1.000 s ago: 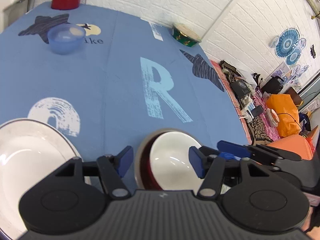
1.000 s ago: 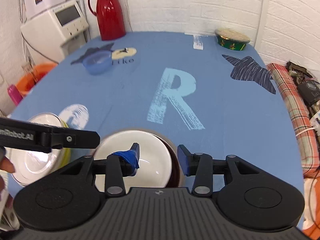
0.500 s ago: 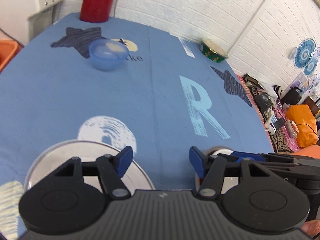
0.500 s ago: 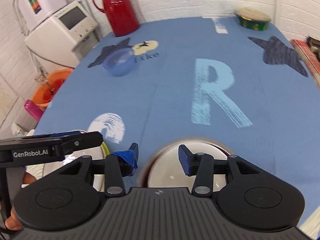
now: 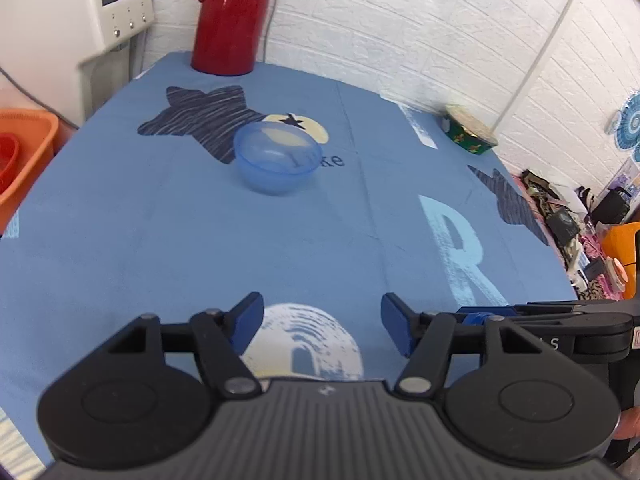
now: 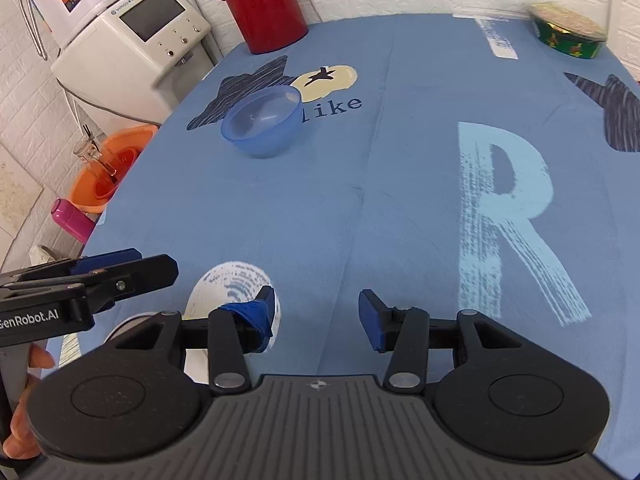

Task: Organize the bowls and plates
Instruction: 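Open both tools and move them toward the blue plastic bowl, then close both tools on the blue plastic bowl rim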

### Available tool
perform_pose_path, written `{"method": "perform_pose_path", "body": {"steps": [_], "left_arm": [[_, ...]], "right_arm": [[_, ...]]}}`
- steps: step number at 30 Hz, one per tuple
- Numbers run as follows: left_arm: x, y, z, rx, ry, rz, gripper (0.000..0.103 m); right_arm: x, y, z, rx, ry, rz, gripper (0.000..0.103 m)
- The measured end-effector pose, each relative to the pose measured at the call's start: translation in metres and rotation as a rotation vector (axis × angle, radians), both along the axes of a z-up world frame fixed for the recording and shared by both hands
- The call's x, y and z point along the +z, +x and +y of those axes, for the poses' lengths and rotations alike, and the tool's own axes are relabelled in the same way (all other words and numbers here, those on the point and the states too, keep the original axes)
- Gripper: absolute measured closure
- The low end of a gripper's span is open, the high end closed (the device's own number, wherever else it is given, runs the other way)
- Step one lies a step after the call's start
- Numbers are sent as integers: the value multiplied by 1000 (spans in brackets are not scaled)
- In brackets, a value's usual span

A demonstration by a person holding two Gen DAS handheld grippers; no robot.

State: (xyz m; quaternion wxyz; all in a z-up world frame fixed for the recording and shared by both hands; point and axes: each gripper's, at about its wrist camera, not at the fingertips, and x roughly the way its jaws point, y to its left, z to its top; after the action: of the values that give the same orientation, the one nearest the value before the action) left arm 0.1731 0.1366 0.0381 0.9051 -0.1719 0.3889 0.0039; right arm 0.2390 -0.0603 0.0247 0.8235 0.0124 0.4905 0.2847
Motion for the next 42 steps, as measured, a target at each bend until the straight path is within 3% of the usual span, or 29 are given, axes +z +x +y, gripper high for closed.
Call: {"method": "perform_pose_path", "body": {"steps": [9,16,24,34,42], "left_arm": [[-22,40,42,62,-11,34,39],[-32,77,69,79,-15,58,39],[-27,133,113,123,-174,30,38],[-58,179,117,172,-95,101,38],[-61,182,115,170,-16,76,38]], "right_arm": [[-17,36,37,32,-38,21,71],[-12,74,65,48,-31,-6,70],[1,134,101,16,19,-54,69],[-31,168,143,48,-124,-75,69],[-40,163,155,97,-200,-149,65]]}}
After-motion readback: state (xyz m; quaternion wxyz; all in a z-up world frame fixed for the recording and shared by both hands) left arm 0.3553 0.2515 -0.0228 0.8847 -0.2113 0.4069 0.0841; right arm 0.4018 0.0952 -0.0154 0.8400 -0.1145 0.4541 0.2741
